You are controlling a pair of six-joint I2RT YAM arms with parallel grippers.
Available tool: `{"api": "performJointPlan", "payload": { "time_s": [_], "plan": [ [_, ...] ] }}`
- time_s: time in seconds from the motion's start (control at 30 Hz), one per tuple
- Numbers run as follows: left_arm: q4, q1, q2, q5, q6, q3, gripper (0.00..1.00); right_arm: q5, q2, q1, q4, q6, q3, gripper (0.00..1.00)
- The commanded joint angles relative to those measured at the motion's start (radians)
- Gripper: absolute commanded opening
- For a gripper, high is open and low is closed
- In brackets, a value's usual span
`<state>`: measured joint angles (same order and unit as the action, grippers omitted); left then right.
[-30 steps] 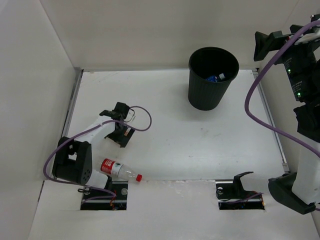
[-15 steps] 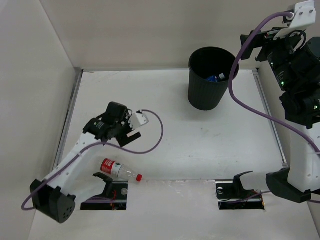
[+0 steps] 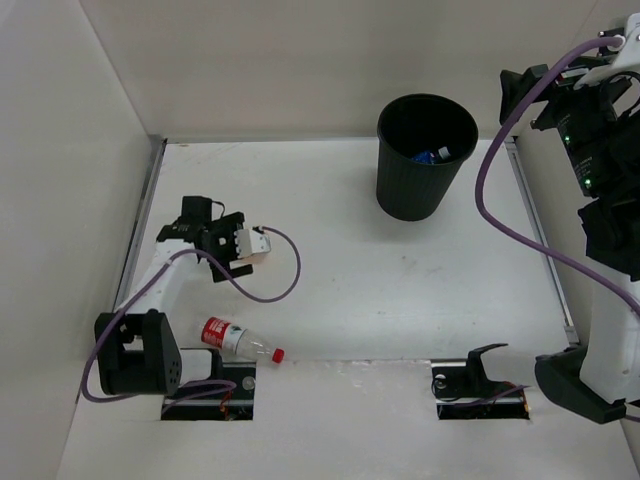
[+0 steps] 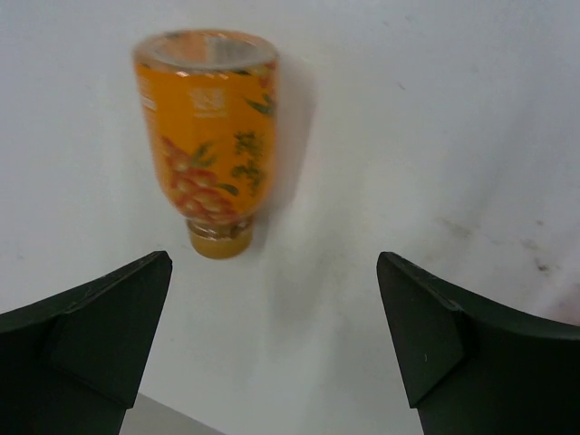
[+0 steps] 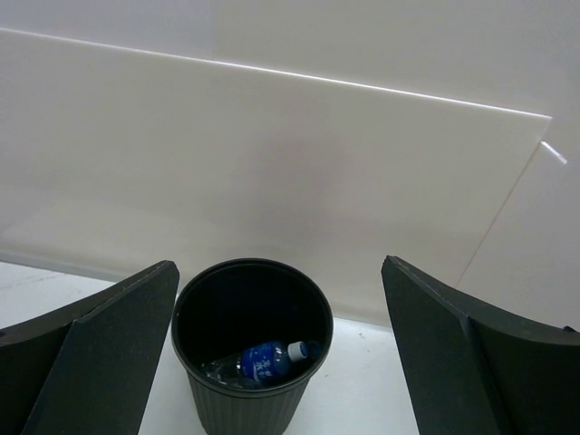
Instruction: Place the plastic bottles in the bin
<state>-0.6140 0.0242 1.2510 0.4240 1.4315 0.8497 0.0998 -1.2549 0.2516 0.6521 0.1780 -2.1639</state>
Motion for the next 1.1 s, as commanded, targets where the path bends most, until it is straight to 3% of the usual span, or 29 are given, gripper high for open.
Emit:
{"api": "performJointPlan", "payload": {
  "time_s": [0.0, 0.4, 0.63, 0.7, 0.8, 0.93, 1.07],
  "plan": [
    [0.121, 0.006, 0.033, 0.11, -0.003, 0.078, 1.0, -0.014, 0.012, -0.025, -0.005, -0.017, -0.007, 1.0],
    [0.203, 0.078, 0.163, 0.098, -0.039, 0.048, 0.96, -0.046, 0.009, -0.088, -0.003, -0.049, -0.028, 1.0],
    [0.21, 0.122, 0.205, 0.044, -0.043, 0.002, 0.63, -0.051, -0.006, -0.087, -0.011, -0.061, -0.043, 1.0],
    [0.206, 0.141, 0.215, 0.018, -0.066, 0.009, 0.46, -0.051, -0.014, -0.085, -0.012, -0.061, -0.043, 1.0],
    [0.192, 0.17, 0.229, -0.03, -0.146, 0.043, 0.3, -0.052, -0.024, -0.079, -0.014, -0.063, -0.018, 1.0],
    [0.162, 0.21, 0.228, -0.082, -0.359, 0.113, 0.18, -0.086, -0.043, -0.048, -0.02, -0.112, 0.036, 1.0],
    [0.099, 0.231, 0.163, -0.062, -0.624, 0.242, 0.15, -0.175, -0.066, -0.016, -0.006, -0.175, 0.085, 1.0]
  ]
}}
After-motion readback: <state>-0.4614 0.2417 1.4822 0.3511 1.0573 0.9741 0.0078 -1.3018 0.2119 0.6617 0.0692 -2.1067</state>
